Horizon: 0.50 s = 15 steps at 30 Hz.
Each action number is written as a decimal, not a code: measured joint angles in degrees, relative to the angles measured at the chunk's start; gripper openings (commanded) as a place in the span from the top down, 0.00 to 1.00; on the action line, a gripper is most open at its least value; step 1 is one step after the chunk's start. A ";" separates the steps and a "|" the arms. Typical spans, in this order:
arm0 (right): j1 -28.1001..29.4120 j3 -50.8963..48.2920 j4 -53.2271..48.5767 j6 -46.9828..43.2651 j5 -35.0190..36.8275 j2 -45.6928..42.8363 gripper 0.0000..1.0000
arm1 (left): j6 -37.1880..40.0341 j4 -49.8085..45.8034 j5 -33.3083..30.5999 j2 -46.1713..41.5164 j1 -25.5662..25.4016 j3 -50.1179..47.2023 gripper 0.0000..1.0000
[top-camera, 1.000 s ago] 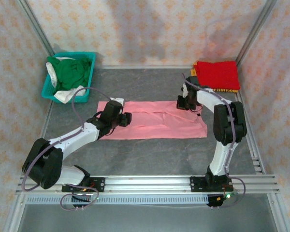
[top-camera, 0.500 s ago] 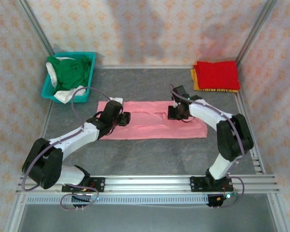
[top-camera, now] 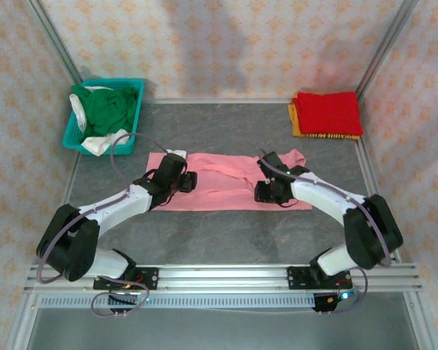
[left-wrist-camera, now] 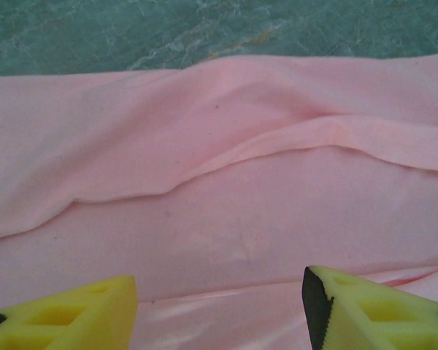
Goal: Fold and stack the t-shirts
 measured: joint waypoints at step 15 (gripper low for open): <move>-16.15 5.92 4.28 2.19 0.13 5.66 0.59 | 5.29 0.42 4.98 -1.36 -5.68 2.29 0.36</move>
